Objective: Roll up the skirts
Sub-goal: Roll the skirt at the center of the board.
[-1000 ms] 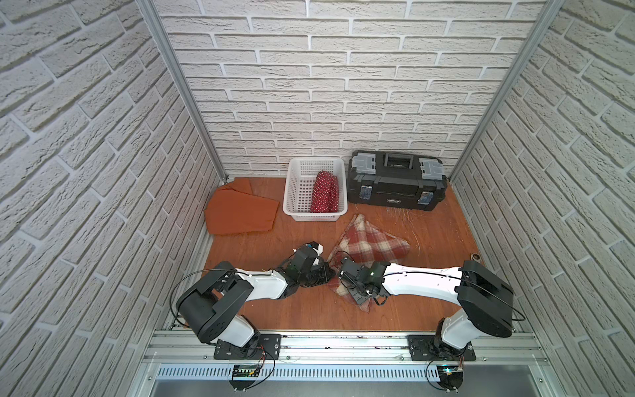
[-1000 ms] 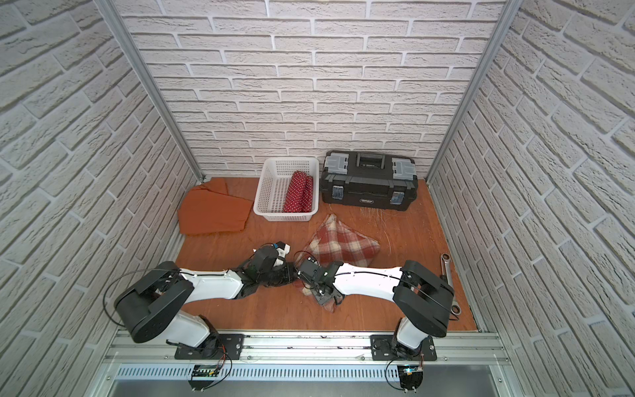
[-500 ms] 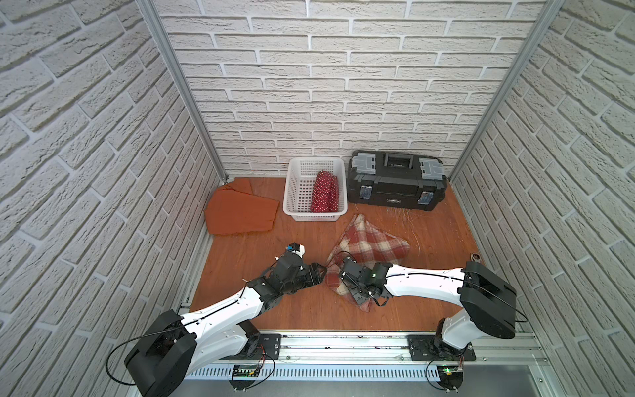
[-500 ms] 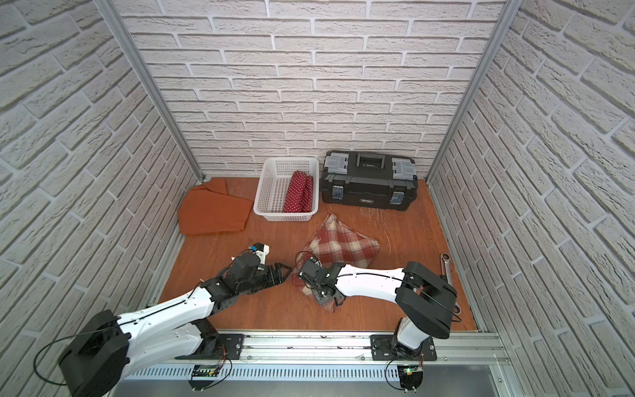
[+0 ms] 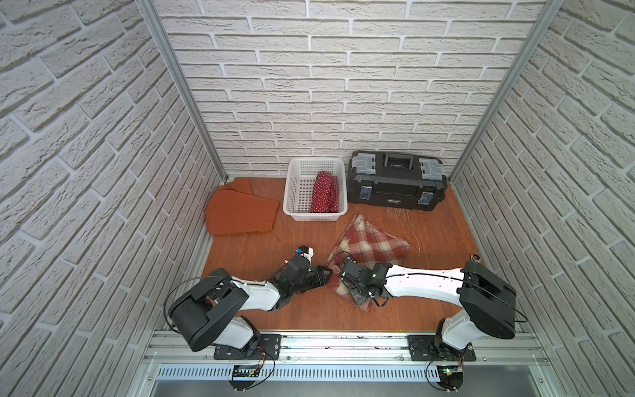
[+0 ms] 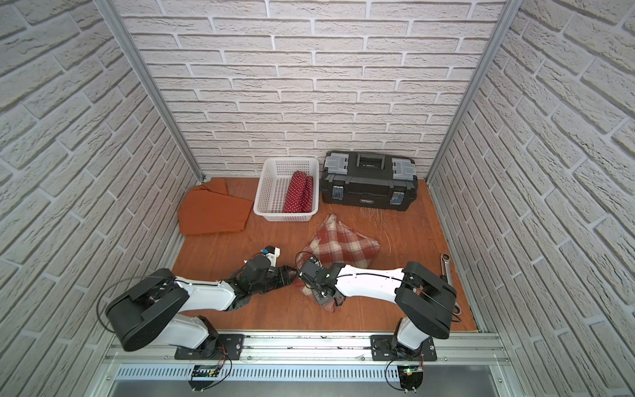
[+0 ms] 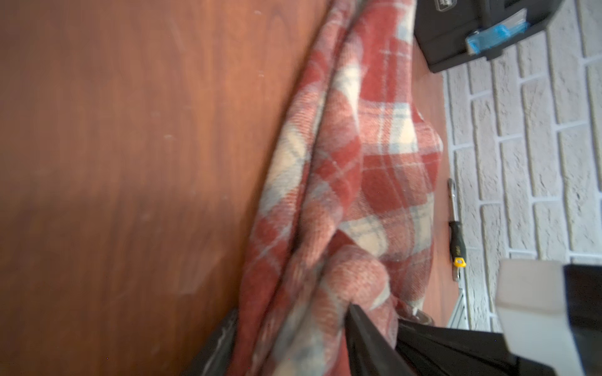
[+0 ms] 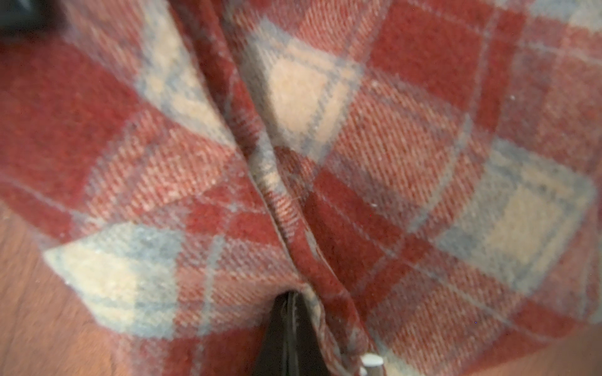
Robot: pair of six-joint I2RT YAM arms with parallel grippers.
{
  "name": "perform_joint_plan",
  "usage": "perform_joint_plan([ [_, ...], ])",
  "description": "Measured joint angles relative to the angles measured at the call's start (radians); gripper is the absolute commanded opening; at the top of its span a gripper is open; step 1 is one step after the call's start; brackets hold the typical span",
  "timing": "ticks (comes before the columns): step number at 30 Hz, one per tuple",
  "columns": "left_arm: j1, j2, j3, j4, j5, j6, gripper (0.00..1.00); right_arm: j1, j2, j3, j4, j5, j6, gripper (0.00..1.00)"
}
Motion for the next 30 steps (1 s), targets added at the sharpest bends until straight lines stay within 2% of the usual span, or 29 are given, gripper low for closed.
perform_joint_plan([
  [6,-0.012,0.085,0.023,0.067,0.012,0.006,0.08,0.000,-0.003,0.000,0.002,0.002,0.008,0.03],
  [8,-0.015,0.097,0.044,0.063,0.009,0.009,0.00,0.000,-0.014,-0.002,0.005,0.006,0.011,0.12],
  [11,-0.027,0.097,0.079,0.029,-0.002,0.007,0.00,0.002,-0.048,-0.024,0.007,0.016,0.020,0.30],
  [14,-0.054,0.065,0.106,-0.040,-0.012,0.007,0.00,0.031,-0.113,-0.056,-0.011,0.042,0.021,0.43],
  [17,-0.071,0.005,0.117,-0.119,-0.019,0.007,0.00,0.124,-0.184,-0.064,-0.066,0.105,0.023,0.52],
  [19,-0.071,-0.034,0.117,-0.175,-0.029,0.008,0.00,0.219,-0.209,-0.051,-0.101,0.150,0.024,0.62],
  [22,-0.071,-0.076,0.119,-0.270,-0.042,0.011,0.00,0.368,-0.188,0.002,-0.165,0.231,0.029,0.71],
  [25,-0.071,-0.102,0.119,-0.349,-0.047,0.011,0.00,0.477,-0.105,0.068,-0.216,0.309,0.035,0.76],
  [30,-0.071,-0.140,0.119,-0.439,-0.050,0.006,0.00,0.534,0.035,0.103,-0.241,0.396,0.032,0.79],
])
